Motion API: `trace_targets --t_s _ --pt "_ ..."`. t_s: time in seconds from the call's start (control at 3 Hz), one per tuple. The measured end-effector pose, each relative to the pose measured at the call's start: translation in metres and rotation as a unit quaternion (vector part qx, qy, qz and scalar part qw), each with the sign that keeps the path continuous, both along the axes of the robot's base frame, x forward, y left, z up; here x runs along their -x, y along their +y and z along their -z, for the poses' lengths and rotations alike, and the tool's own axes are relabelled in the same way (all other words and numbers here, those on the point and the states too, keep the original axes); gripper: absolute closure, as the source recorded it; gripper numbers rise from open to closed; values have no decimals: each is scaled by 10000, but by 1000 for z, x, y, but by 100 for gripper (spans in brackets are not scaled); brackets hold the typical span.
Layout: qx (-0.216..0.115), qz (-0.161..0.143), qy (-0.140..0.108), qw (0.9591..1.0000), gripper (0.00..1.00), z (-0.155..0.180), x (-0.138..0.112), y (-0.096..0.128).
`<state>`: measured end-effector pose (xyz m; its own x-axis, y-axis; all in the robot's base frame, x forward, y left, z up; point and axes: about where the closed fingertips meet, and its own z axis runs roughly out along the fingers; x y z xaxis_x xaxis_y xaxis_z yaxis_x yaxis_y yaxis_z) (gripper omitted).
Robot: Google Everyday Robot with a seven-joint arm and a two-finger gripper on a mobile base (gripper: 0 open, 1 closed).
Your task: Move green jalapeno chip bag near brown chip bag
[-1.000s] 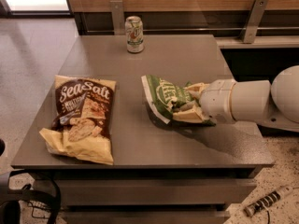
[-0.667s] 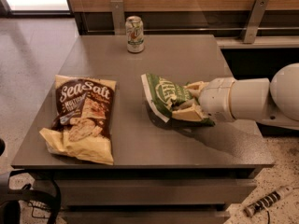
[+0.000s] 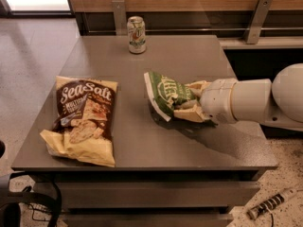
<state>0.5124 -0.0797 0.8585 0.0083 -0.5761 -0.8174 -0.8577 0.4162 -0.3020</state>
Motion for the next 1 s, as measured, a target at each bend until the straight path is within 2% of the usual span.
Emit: trace_targets --t_s 0.33,0.67,1.0 --pt "11 -26 -5 10000 0 -1 1 3" --pt "11 -26 -5 10000 0 -1 1 3" --pt "37 273 91 9996 0 -22 5 -9"
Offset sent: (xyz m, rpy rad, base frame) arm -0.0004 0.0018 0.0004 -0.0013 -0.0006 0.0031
